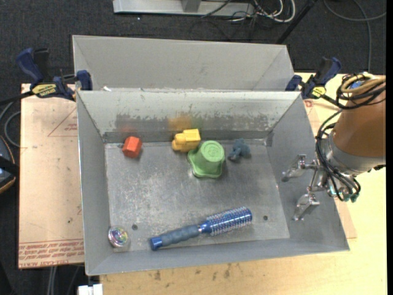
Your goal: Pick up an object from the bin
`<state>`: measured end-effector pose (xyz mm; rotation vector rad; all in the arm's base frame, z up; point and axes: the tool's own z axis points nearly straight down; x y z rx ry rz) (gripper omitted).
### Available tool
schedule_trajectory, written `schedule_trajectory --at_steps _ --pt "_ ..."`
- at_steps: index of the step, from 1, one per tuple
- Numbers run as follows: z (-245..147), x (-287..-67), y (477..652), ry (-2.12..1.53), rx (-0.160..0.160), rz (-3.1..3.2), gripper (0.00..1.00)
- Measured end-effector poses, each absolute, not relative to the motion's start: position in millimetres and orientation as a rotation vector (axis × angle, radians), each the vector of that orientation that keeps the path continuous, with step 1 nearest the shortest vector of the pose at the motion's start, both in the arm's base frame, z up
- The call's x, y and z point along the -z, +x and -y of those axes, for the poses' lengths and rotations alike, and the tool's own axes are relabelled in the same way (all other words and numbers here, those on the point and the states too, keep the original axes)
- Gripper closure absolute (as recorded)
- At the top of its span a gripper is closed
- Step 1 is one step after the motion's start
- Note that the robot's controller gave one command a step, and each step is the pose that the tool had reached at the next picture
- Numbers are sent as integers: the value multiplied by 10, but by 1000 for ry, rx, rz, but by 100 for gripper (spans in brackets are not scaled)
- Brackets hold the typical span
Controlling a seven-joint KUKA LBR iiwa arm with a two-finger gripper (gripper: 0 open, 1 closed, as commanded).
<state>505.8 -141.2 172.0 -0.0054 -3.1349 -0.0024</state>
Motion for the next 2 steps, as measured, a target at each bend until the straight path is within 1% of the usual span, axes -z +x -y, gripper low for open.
schedule_trajectory --at_steps 1,2 --pt "871 -729 4971 -21 -2 3150 0" --pt "238 -759 4891 -137 -5 3157 0"
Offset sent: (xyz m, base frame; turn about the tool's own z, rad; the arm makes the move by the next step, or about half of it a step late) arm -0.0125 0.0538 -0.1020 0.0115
